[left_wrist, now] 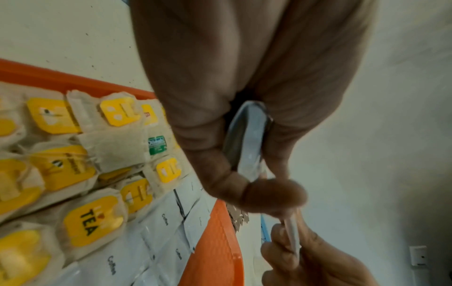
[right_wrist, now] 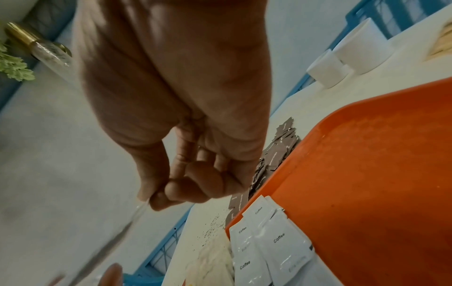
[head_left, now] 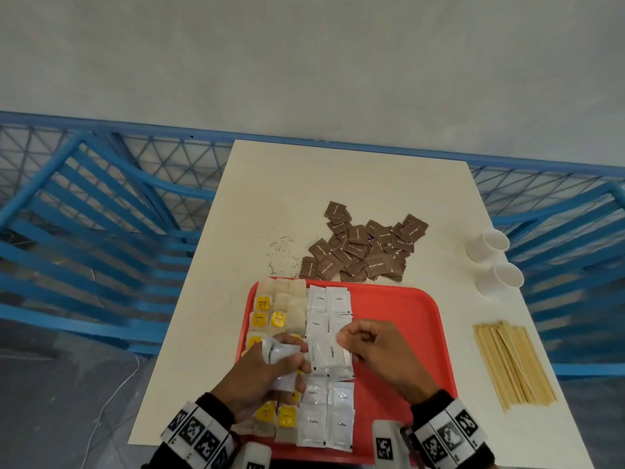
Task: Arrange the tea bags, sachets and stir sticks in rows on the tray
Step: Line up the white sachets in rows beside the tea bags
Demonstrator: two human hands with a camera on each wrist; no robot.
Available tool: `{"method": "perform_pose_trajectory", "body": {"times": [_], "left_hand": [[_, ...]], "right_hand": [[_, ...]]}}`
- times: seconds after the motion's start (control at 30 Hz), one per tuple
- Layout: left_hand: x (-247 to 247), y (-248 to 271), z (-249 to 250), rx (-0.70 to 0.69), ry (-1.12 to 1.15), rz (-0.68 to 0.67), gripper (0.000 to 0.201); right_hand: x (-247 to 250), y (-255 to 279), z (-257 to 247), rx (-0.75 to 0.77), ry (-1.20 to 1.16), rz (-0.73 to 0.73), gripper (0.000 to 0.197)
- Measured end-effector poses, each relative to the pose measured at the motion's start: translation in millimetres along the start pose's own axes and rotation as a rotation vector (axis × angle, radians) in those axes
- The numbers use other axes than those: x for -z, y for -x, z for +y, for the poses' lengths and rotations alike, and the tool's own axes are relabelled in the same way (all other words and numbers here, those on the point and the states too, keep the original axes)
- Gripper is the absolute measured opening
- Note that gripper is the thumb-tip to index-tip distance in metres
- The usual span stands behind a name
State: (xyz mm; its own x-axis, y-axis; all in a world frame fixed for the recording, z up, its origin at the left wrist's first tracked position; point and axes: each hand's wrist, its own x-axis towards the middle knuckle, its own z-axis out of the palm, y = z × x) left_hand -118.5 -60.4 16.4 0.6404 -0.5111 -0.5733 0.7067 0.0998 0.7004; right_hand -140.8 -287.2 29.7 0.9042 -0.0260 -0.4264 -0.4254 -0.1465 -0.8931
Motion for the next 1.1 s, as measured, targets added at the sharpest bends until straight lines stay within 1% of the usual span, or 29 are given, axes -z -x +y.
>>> {"method": "perform_pose_trajectory", "body": {"times": [0.1, 0.23, 0.33, 0.37, 0.4, 0.47, 0.5, 0.53, 0.63, 0.73, 0.8, 0.83, 0.9, 0.97, 1.03, 1.1], "left_hand": [[-6, -1, 6, -0.039, -0.135, 0.031, 0.038], [-12, -7, 1, -0.067, -0.288, 0.042, 0.023], [-9, -7, -6, -0.050, -0.249, 0.079, 0.016], [-7, -6, -8, -0.038, -0.217, 0.095, 0.018], [-4, -6, -11, -0.026, -0.182, 0.108, 0.025], [2, -6, -17, 0.027, -0.133, 0.109, 0.046], [2, -5, -20, 0.061, -0.127, 0.096, 0.050], [2, -4, -24, 0.090, -0.140, 0.078, 0.047], [2, -3, -33, 0.127, -0.222, 0.047, 0.026], [9, -2, -33, 0.104, -0.251, 0.077, 0.019], [20, 1, -27, 0.082, -0.214, 0.124, 0.024], [26, 3, -25, 0.071, -0.186, 0.143, 0.032], [38, 6, -22, 0.060, -0.138, 0.170, 0.050], [48, 8, -22, 0.065, -0.102, 0.188, 0.062], [52, 9, -23, 0.069, -0.081, 0.196, 0.068], [53, 10, -23, 0.074, -0.075, 0.185, 0.070]], "right_hand": [[-2, 1, 0, -0.013, -0.039, 0.033, 0.013], [-9, 5, 2, -0.010, -0.074, 0.059, 0.016], [-12, 6, 8, -0.043, -0.175, 0.134, 0.020], [-12, 7, 10, -0.069, -0.205, 0.142, 0.020], [-12, 8, 12, -0.096, -0.200, 0.113, 0.021], [-18, 12, 18, -0.150, -0.112, -0.025, 0.020], [-21, 14, 22, -0.165, -0.088, -0.070, 0.017], [-24, 14, 26, -0.172, -0.096, -0.066, 0.014], [-27, 7, 28, -0.183, -0.173, 0.084, 0.013], [-15, -7, 26, -0.149, -0.069, 0.227, 0.006], [-3, -20, 29, -0.150, 0.066, 0.236, 0.002], [0, -25, 30, -0.165, 0.140, 0.194, 0.003], [0, -34, 32, -0.192, 0.256, 0.061, 0.004], [-8, -42, 34, -0.173, 0.333, -0.030, 0.003], [-19, -50, 38, -0.148, 0.377, -0.053, 0.003], [-28, -57, 43, -0.127, 0.415, -0.030, 0.006]]}}
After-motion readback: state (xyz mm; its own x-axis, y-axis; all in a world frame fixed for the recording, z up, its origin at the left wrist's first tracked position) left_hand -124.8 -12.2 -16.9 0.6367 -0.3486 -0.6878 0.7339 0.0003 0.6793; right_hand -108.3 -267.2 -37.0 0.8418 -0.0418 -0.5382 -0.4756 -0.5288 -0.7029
